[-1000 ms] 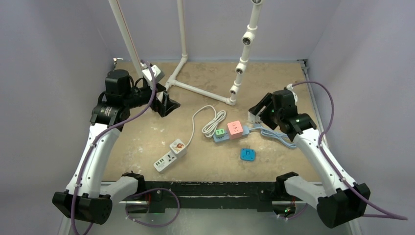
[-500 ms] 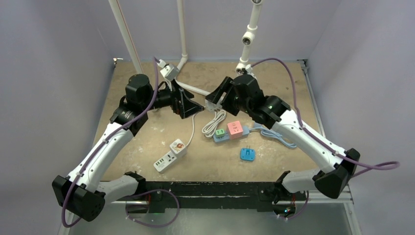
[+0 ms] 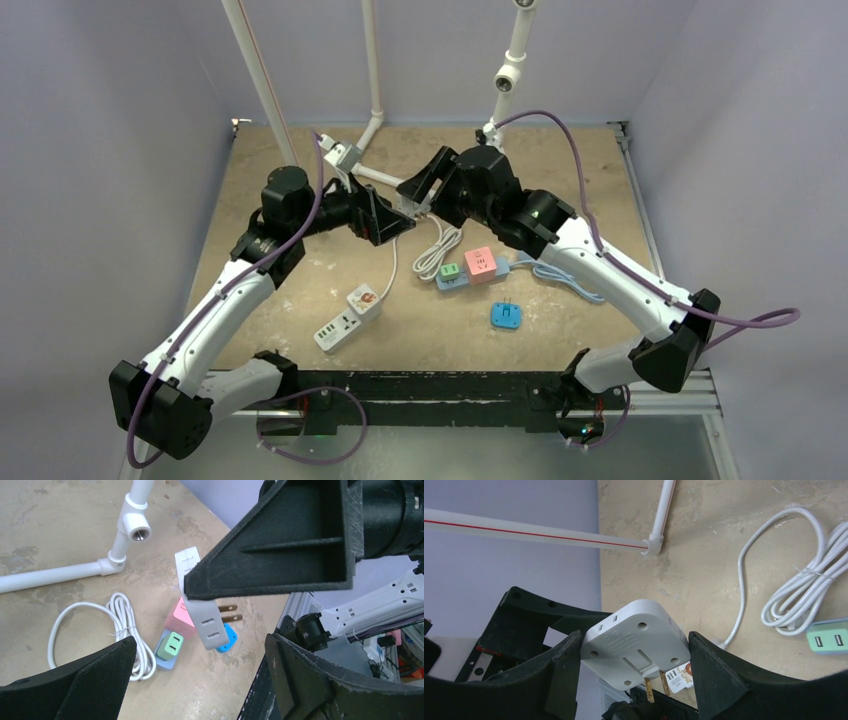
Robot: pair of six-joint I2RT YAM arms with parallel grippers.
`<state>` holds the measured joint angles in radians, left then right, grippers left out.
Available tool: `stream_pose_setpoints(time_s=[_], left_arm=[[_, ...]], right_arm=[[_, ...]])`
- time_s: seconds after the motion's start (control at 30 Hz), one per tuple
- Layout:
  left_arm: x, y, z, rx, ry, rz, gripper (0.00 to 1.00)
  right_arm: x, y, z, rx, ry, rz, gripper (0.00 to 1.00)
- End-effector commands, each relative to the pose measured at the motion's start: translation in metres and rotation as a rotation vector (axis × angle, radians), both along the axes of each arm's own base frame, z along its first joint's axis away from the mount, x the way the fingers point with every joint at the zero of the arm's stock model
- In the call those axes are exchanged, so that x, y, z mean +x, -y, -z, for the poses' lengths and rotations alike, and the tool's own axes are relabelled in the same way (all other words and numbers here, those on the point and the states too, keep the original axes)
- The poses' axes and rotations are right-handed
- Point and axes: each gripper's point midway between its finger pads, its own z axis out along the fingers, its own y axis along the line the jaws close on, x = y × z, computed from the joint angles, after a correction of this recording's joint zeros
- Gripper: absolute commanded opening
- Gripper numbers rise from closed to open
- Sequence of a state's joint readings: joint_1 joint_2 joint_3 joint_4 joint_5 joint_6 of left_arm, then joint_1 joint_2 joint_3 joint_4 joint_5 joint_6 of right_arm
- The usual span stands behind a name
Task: Insert the plug
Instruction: Pick up the plug from the center of the board.
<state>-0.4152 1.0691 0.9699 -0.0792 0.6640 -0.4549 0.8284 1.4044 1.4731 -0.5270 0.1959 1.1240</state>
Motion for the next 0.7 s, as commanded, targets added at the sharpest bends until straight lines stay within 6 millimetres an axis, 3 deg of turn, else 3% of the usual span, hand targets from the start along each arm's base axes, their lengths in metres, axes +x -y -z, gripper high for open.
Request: stream_pose_setpoints(time_s=[0.0, 0.1, 0.23, 0.47, 0.57, 0.67], left_arm=[[0.008, -0.001, -0.026, -0.056, 0.078, -0.045, 0.98], [0.010, 0.002, -0.032, -0.074, 0.085, -0.037, 0.89], [0.008, 0.004, -0.034, -0.077, 0.088, -0.018, 0.65], [0.002, 0.003, -0.031, -0.060, 0.082, 0.006, 0.01], [0.000, 0.003, -0.034, -0.059, 0.086, 0.013, 0.00], [-0.013, 0.007, -0.038, -0.066, 0.087, 0.086, 0.00]], right_arm=[[-0.001, -0.017, -0.040, 0.099, 0.069, -0.008, 0.31], [-0.006, -0.023, -0.042, 0.106, 0.072, -0.019, 0.31], [-0.009, -0.024, -0.043, 0.112, 0.073, -0.021, 0.31], [-0.011, -0.019, -0.049, 0.121, 0.093, -0.010, 0.32], [-0.018, -0.022, -0.052, 0.123, 0.104, -0.065, 0.43], [-0.021, -0.012, -0.076, 0.097, 0.267, -0.196, 0.62]])
